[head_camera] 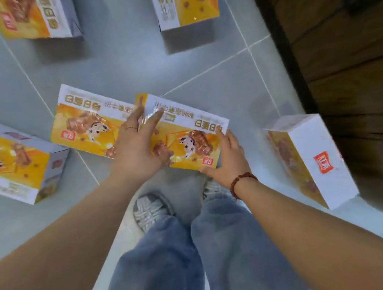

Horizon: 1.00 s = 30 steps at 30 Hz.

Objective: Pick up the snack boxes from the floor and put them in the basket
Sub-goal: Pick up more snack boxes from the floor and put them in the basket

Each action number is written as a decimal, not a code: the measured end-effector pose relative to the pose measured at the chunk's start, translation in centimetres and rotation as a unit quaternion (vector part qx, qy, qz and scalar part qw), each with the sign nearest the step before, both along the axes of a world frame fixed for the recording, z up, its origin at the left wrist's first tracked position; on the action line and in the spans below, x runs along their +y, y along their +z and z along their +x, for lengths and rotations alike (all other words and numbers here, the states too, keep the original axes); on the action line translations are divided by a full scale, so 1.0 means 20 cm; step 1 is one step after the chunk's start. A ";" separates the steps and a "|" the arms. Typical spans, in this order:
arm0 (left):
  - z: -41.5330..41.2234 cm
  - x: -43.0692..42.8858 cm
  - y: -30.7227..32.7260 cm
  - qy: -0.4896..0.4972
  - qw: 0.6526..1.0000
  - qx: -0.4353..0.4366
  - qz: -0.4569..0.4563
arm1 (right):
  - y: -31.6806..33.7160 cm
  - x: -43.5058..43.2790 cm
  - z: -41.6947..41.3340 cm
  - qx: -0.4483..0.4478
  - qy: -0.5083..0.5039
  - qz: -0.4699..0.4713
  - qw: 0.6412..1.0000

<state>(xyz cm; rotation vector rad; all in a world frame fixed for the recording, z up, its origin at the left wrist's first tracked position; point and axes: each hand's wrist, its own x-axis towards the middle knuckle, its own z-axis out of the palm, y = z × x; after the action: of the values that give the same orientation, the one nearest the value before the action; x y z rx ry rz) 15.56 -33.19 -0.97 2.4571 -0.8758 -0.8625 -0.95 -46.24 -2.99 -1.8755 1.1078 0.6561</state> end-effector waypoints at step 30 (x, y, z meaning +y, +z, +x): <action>0.57 0.48 1.65 0.112 0.992 -0.063 -0.016 | 1.69 0.10 0.70 -0.169 0.106 -0.101 0.975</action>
<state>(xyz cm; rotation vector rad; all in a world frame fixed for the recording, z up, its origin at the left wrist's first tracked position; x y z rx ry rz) 27.00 -23.65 32.13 2.5443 -0.6315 -0.6150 13.08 -44.17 30.76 -2.2031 0.7832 0.3293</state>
